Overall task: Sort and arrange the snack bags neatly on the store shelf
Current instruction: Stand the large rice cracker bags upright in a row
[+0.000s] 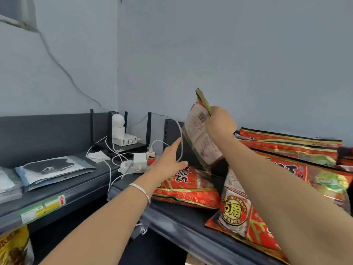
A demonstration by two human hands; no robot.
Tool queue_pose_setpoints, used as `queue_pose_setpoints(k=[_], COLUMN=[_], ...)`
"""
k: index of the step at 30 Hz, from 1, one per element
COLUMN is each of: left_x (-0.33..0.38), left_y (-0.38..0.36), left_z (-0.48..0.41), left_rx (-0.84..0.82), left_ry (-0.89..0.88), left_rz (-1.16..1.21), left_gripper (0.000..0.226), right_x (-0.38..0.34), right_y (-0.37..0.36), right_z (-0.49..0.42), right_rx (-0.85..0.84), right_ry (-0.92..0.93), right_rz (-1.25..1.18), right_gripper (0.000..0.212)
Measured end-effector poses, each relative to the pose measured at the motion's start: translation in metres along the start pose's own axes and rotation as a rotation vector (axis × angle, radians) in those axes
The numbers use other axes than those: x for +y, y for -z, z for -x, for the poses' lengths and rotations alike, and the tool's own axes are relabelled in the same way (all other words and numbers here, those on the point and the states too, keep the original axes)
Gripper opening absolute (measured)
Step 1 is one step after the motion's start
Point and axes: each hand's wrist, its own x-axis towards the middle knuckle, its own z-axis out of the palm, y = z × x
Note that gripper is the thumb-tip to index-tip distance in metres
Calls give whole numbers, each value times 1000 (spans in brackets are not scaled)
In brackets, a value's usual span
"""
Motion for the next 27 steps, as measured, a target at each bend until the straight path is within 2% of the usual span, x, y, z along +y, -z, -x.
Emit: queue_pose_setpoints(k=[3,5,8,11,13,16,19,20,21,23,27], left_x=[13,19,20,18,20,25,32,38,45,65,97], left_y=[-9,-18,-27,-26,-20,-7,7,11,14,21,27], left_z=[-4,-5,-1,3,4,5,8,10,13,19,28], left_rx=[3,35,65,211,326,514,568,572,577,573,544], left_ry=[-150,-226,-258,-274,-287,-351,-428,-428,-410,-313,-253], left_rz=[-27,-127,-338,-396,-375,-385,-363,-308,-231,-28,213], left_gripper=[91,97,107,111,103,73,57,53,50,44,36], right_x=[3,4,3,4,8,16,17,18,20,22,27], right_y=[18,25,27,35,41,47,57,61,62,61,60], right_z=[-2,1,4,6,11,23,37,41,44,49,62], right_rx=[45,39,57,73,41,-18,-49,-72,-101,-138,-174], right_ry=[-115,-185,-336,-473,-538,-652,-718,-696,-665,-609,-454], right_rz=[-253,-450,-681,-854,-969,-1098,-1311,-1371,-1418,-1352,-964], right_gripper=[17,19,15,13,29,28,16,20,33,52,48])
